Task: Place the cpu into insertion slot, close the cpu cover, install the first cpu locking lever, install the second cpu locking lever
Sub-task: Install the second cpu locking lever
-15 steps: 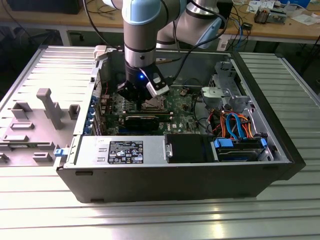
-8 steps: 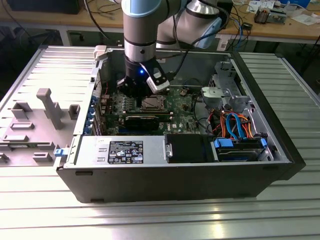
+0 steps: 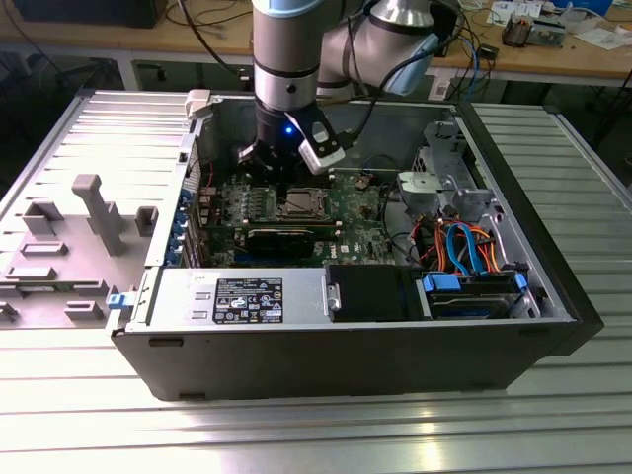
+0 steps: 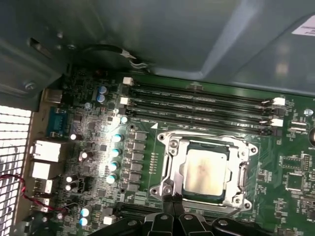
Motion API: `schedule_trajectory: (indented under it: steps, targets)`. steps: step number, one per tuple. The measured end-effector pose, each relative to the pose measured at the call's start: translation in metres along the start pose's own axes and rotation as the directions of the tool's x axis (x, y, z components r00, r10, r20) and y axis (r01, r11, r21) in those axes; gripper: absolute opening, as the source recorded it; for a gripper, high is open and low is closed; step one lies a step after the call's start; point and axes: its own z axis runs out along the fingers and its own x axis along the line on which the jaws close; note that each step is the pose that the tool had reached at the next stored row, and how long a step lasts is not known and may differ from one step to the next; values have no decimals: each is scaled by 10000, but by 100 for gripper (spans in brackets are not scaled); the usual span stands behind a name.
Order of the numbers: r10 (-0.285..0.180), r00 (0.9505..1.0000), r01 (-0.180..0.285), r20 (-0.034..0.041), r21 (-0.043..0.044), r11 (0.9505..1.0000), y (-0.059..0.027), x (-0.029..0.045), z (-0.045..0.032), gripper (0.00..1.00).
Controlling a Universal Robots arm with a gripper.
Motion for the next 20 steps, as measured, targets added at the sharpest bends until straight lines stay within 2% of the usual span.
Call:
schedule_trajectory:
  steps: [3, 7, 11, 15, 20]
  targets:
    - [0, 10000, 0, 0, 1, 10000, 9, -35, -46, 11]
    - [0, 10000, 0, 0, 1, 10000, 14, -67, -156, 11]
    - [0, 10000, 0, -9, -1, 10000, -13, -82, -161, 11]
    - [1, 10000, -1, -10, -1, 10000, -108, -74, -166, 11]
    - [-68, 10000, 68, -20, -3, 10000, -173, -68, -136, 11]
